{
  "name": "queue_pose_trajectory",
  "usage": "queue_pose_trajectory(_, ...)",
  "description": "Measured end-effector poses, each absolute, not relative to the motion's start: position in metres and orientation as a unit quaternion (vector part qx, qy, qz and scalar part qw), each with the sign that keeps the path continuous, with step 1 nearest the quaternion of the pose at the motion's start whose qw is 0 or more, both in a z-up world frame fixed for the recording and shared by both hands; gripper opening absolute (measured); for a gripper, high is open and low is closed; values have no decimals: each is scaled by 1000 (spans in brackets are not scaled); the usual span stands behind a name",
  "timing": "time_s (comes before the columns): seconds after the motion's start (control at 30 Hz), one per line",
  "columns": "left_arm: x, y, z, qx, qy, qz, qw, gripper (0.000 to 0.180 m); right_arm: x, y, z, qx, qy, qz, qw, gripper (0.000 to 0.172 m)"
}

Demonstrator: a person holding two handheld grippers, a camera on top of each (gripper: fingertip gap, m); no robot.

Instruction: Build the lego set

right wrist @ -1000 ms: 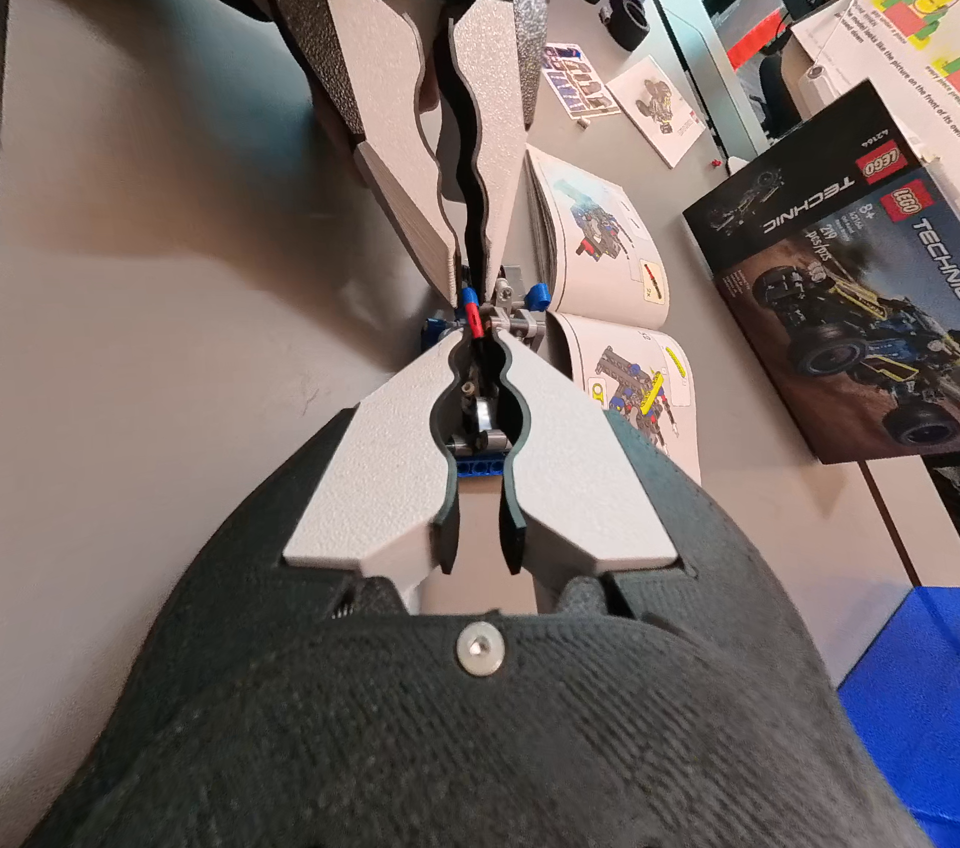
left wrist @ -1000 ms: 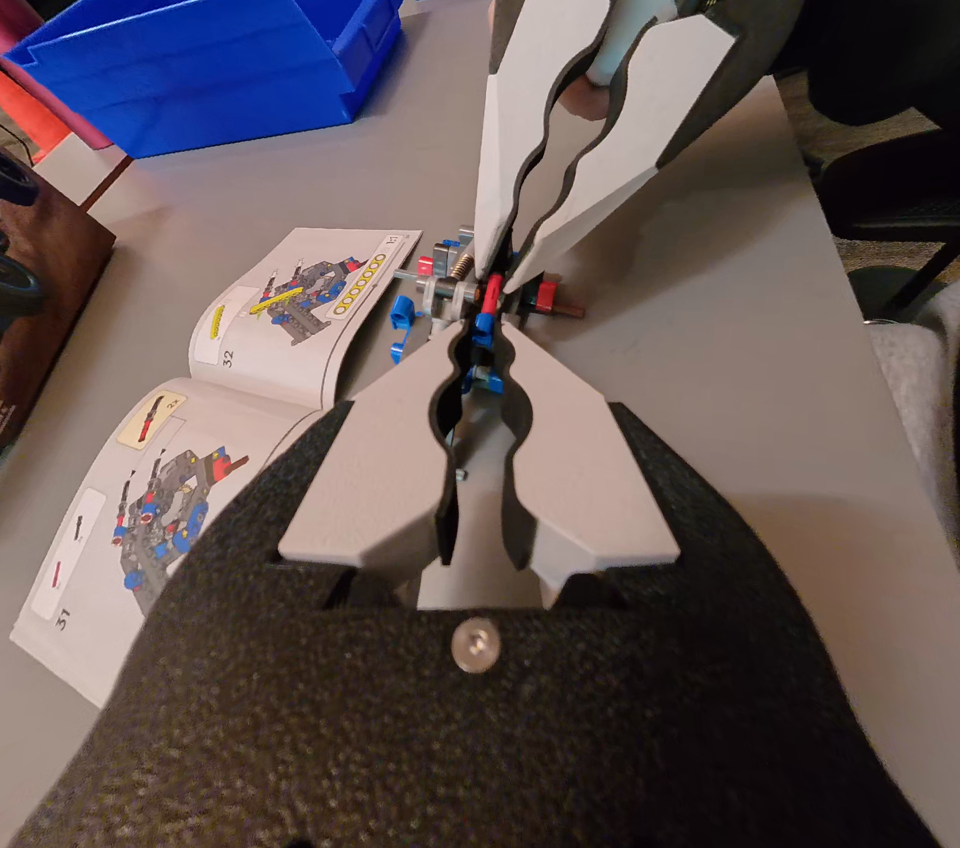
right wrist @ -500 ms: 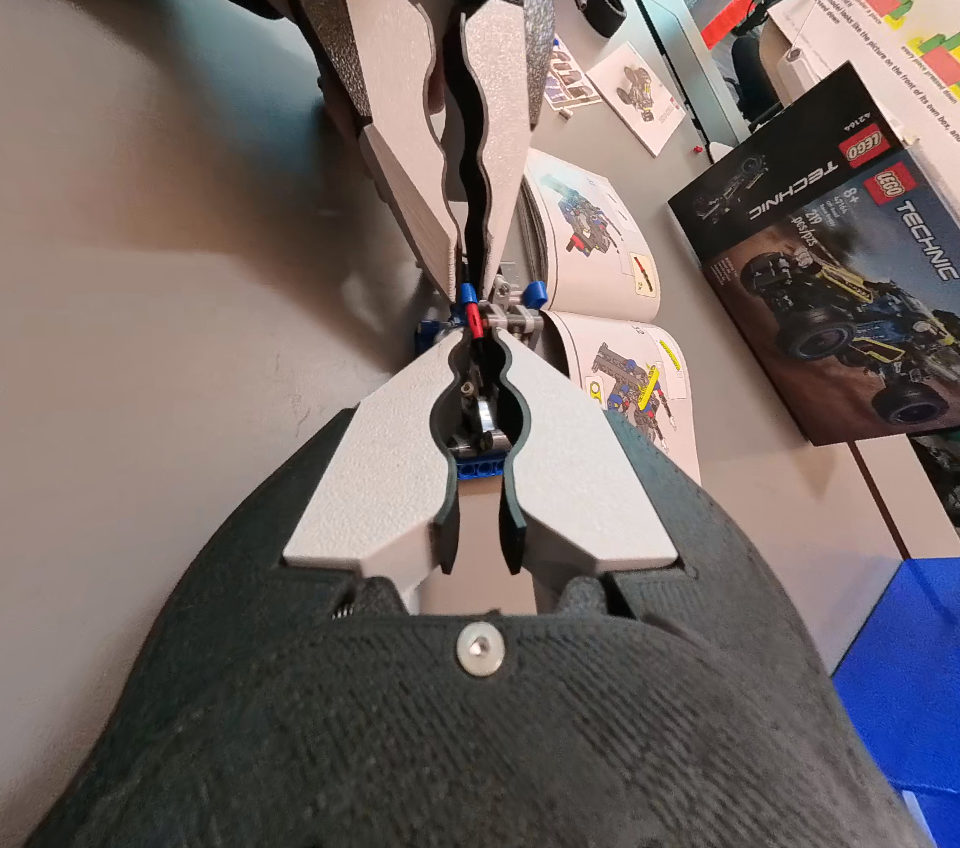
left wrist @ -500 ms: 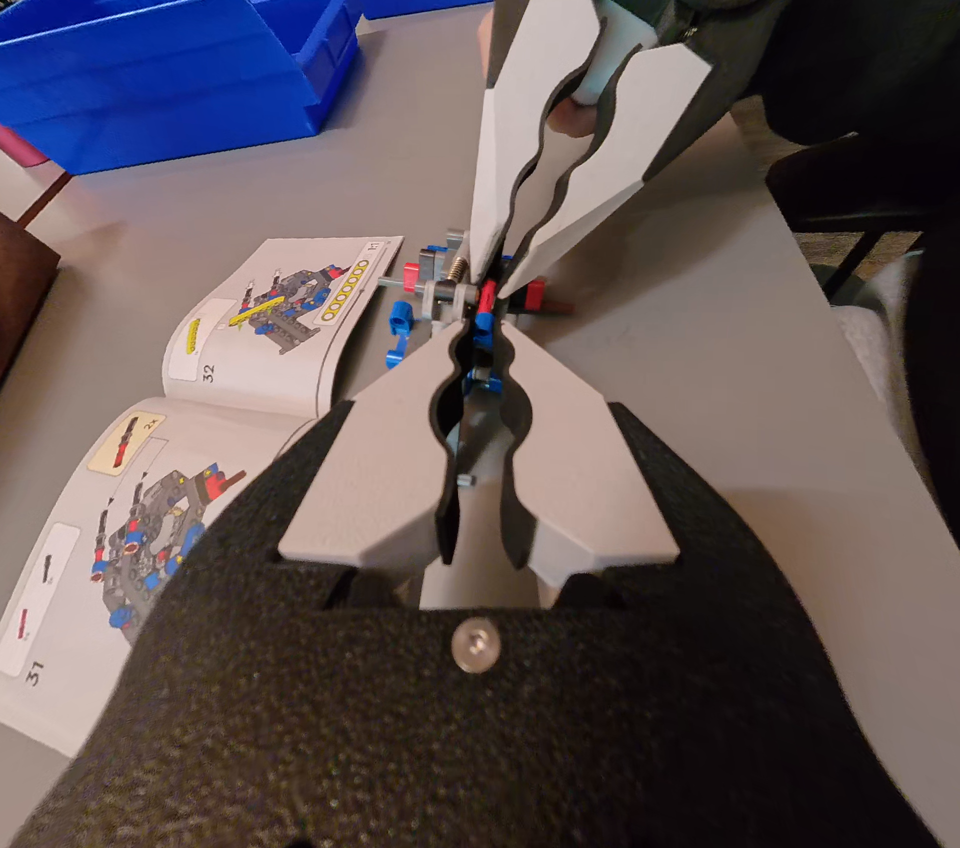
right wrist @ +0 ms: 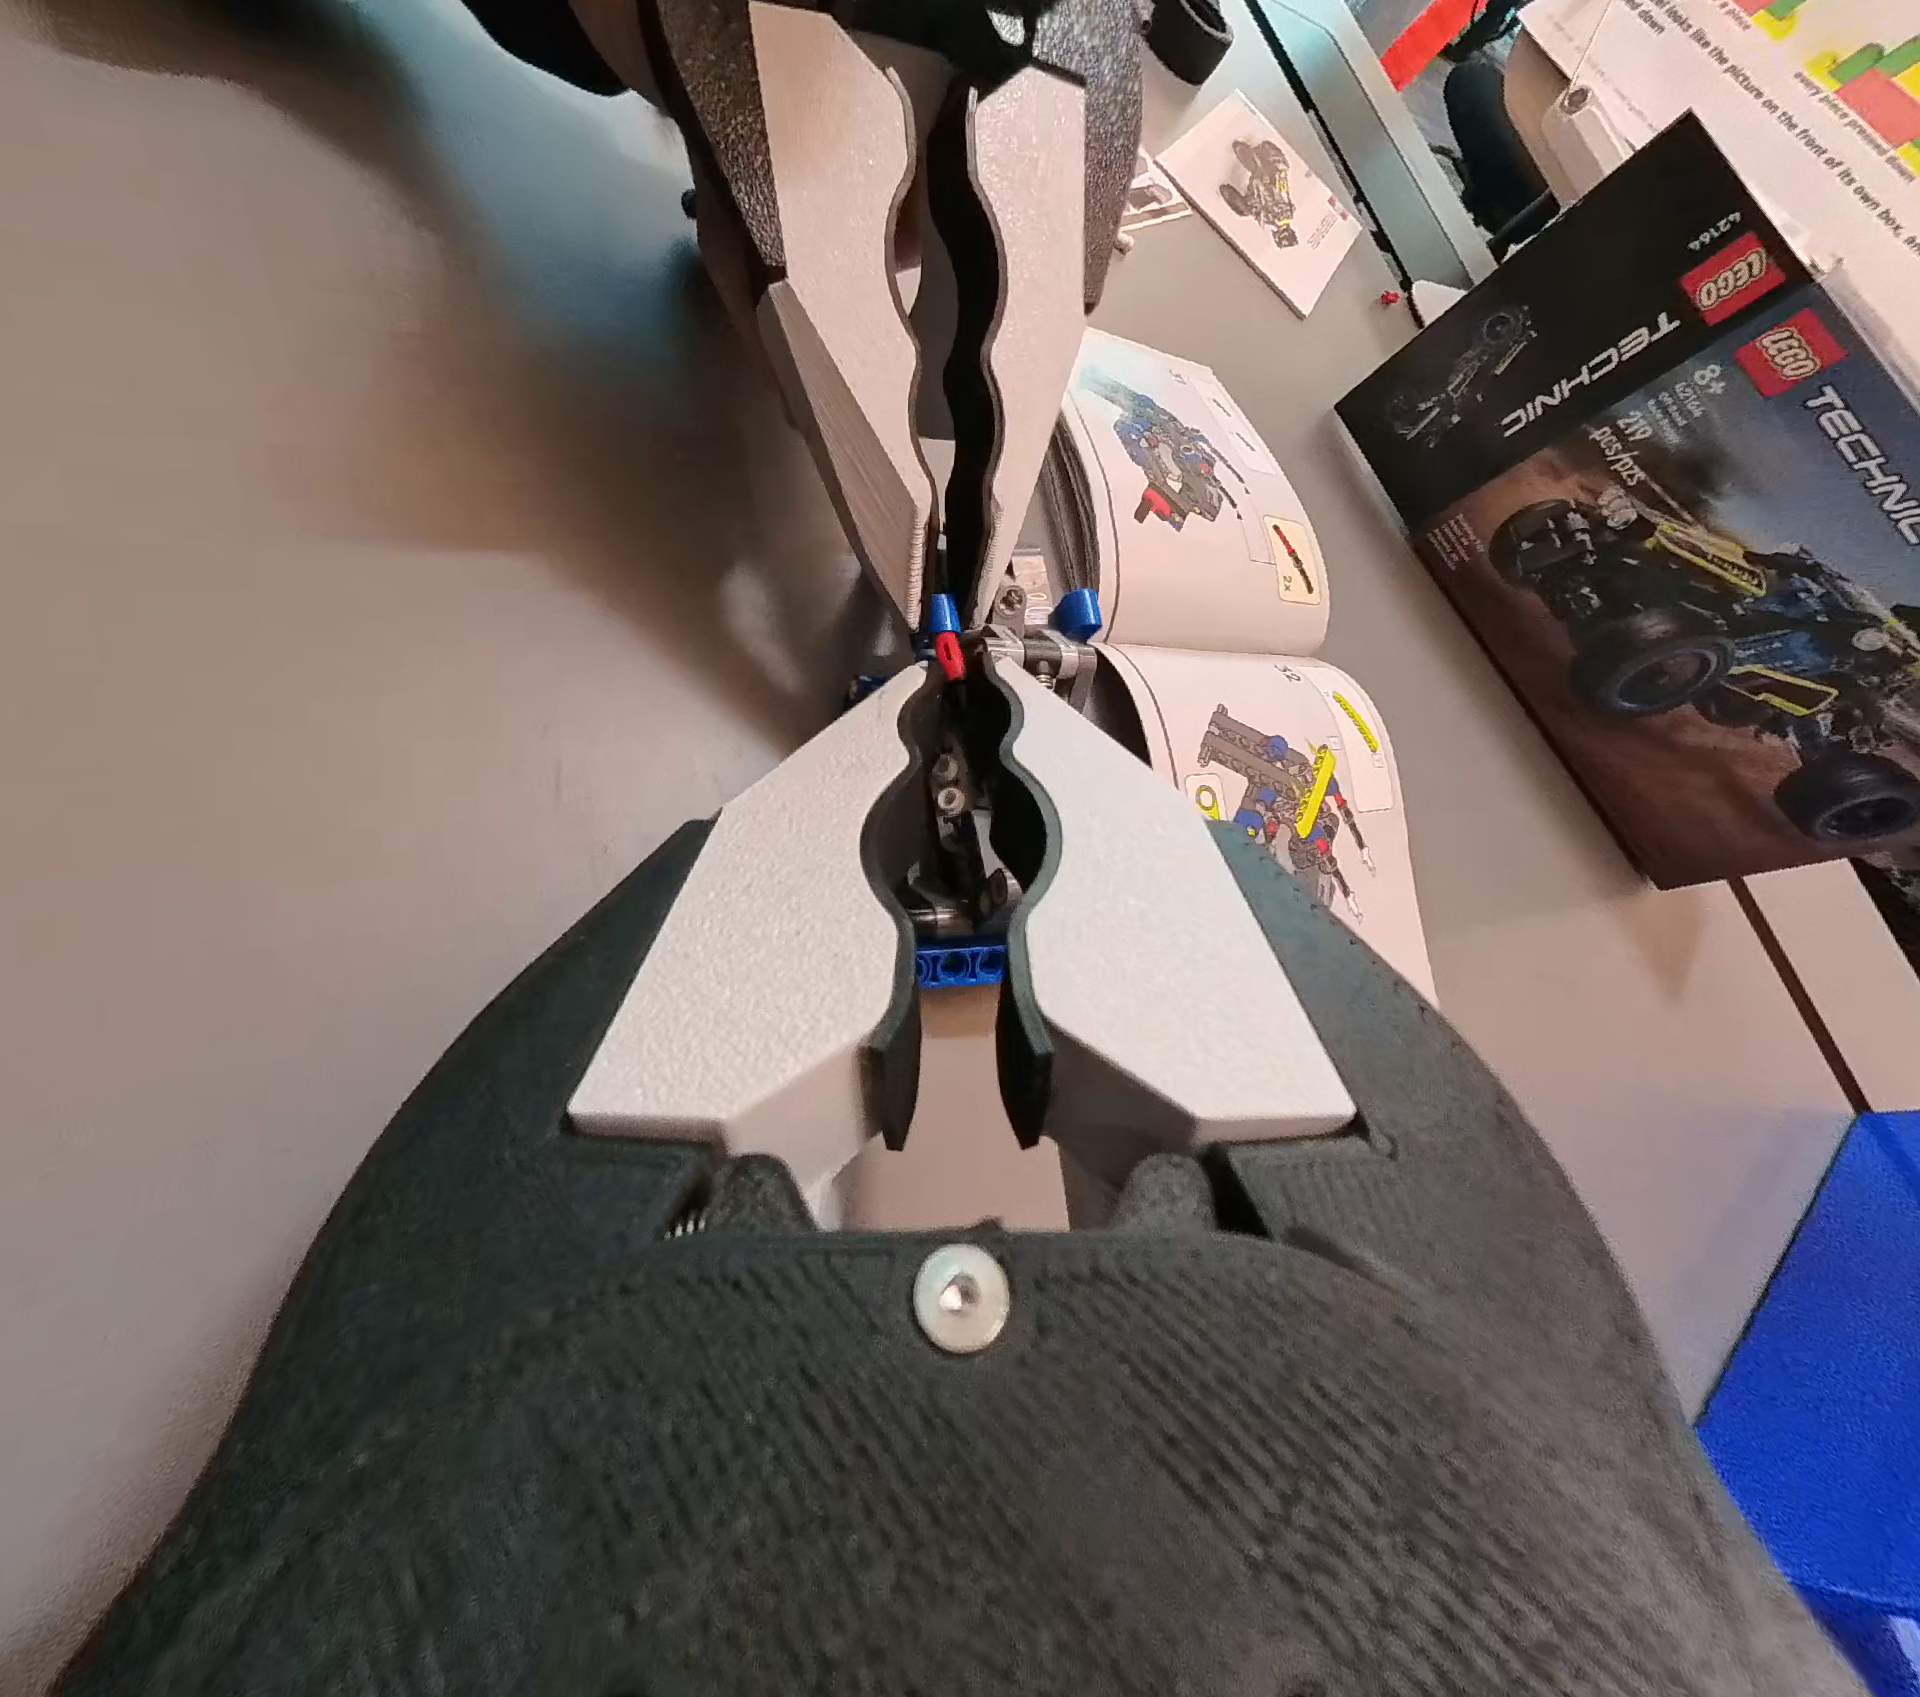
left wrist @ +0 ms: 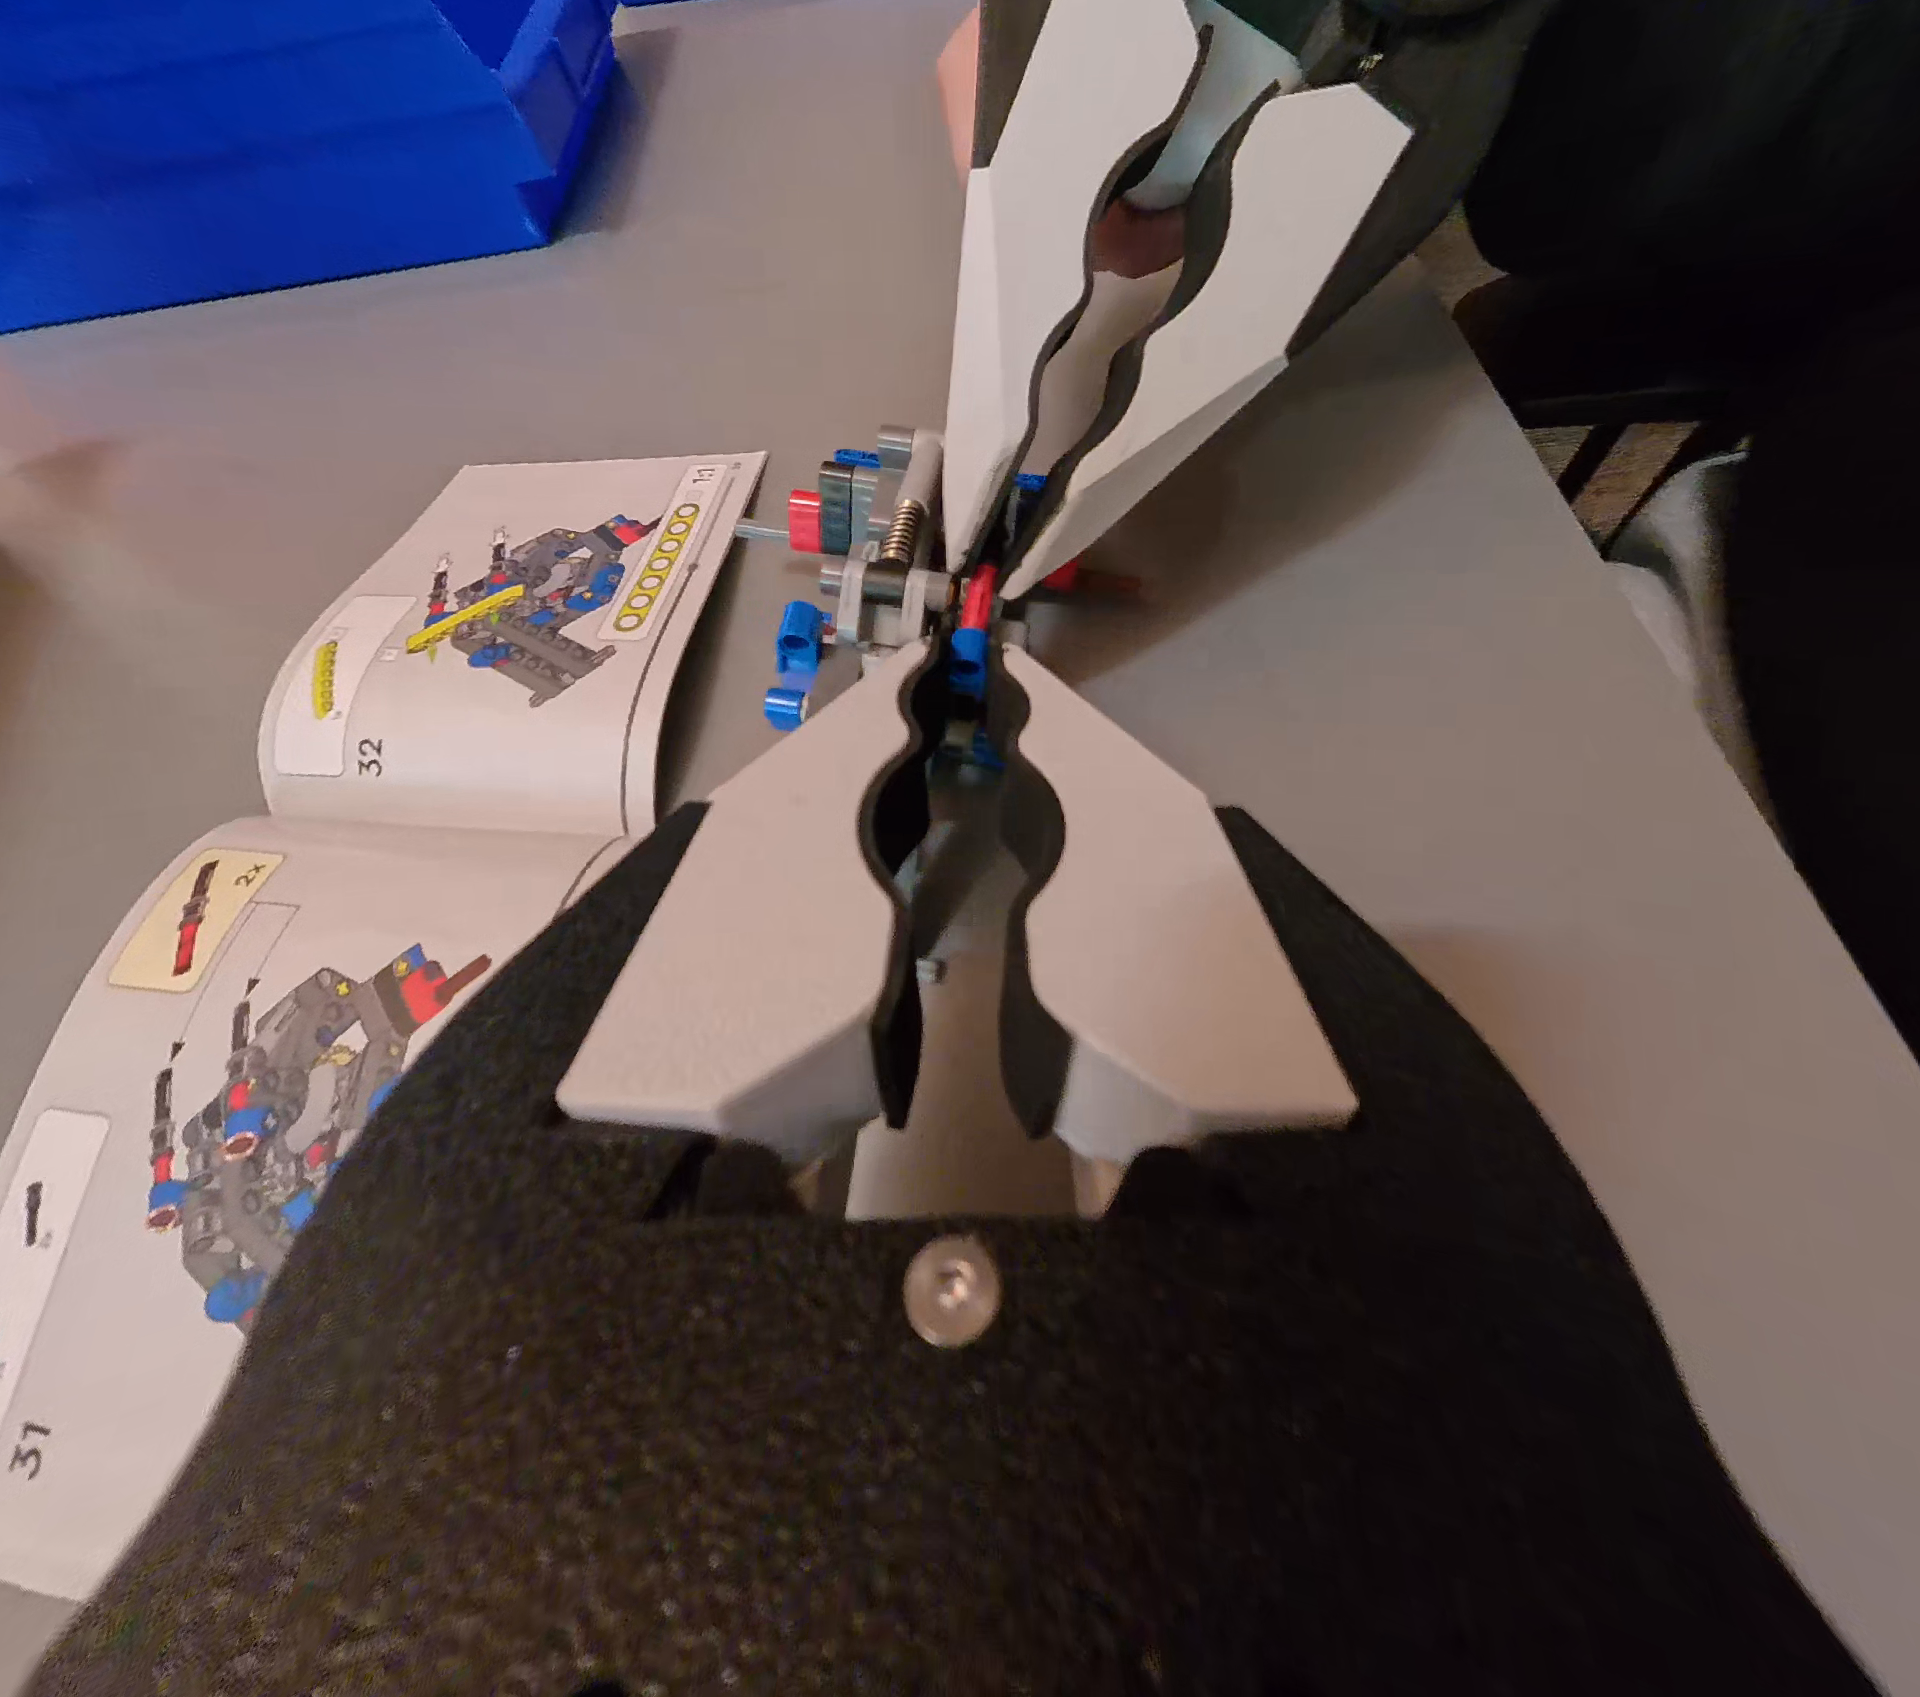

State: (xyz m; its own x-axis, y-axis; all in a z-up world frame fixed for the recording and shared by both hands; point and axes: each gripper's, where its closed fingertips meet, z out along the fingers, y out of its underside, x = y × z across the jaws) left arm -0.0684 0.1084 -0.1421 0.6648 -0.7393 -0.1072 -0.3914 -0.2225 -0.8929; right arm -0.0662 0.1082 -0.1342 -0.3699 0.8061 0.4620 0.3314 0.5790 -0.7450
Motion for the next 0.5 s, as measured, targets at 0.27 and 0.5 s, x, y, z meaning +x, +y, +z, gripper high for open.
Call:
queue_pose_trajectory(0.27,-68,110,-138,-753,376,-210,498,4,-65,112,-133,-388,-749,317,434,2)
queue_pose_trajectory(0.5,-67,111,-136,-745,382,-232,495,4,-64,113,-131,-424,-708,364,432,2)
